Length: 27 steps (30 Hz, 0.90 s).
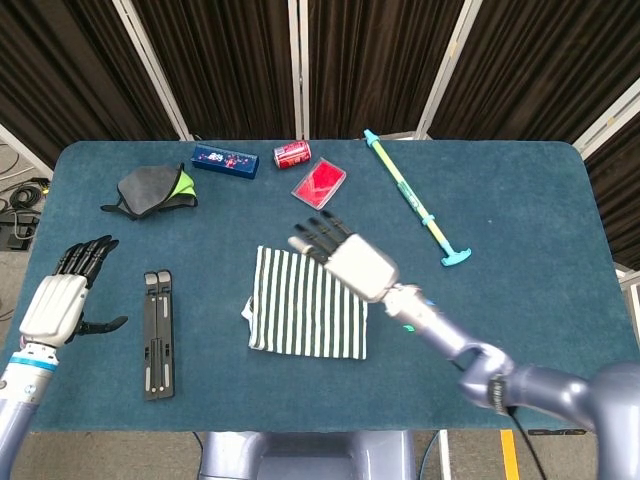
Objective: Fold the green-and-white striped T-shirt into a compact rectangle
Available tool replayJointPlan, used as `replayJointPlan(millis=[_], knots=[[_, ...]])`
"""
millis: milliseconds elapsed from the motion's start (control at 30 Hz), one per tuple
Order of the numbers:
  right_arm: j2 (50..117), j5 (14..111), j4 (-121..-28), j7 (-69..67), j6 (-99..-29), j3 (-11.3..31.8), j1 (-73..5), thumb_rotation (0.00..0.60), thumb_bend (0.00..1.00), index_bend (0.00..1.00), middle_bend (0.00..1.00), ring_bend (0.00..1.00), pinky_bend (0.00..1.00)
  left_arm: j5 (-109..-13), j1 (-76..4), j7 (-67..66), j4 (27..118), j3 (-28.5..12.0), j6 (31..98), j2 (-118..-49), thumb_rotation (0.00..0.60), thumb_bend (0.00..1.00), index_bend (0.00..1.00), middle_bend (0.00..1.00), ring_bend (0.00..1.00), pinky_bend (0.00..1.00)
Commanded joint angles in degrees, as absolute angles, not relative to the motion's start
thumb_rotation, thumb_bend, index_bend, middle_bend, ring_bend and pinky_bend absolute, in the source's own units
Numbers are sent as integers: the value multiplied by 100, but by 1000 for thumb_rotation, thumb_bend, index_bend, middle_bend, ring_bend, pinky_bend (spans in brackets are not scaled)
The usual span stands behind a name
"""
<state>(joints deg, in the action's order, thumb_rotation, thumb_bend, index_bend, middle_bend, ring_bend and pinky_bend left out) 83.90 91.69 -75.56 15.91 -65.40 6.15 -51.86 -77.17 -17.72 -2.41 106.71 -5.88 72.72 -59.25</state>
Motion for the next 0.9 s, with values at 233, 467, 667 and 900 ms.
replayJointPlan(millis=[233,467,667,900], knots=[[7276,8759,-8388,1293,-7951,364,-3636,600,0,0,0,0,0,-8129,-1519,-410,10443,-483,7848,-6207,600,0,0,0,0,0],[6858,8179,-9161,982,-8598,256,-2635,600,0,0,0,0,0,-8268,-1312,-324,10150,-393,8139,-6344,600,0,0,0,0,0],[6696,8162,-9380,789,-9092,111,-1992,600,0,0,0,0,0,-8414,-1146,-250,10022,-280,8309,-6354,600,0,0,0,0,0],[6754,8338,-9283,789,-9523,33,-1553,600,0,0,0,0,0,-8490,-1018,-196,10029,-232,8450,-6307,600,0,0,0,0,0]])
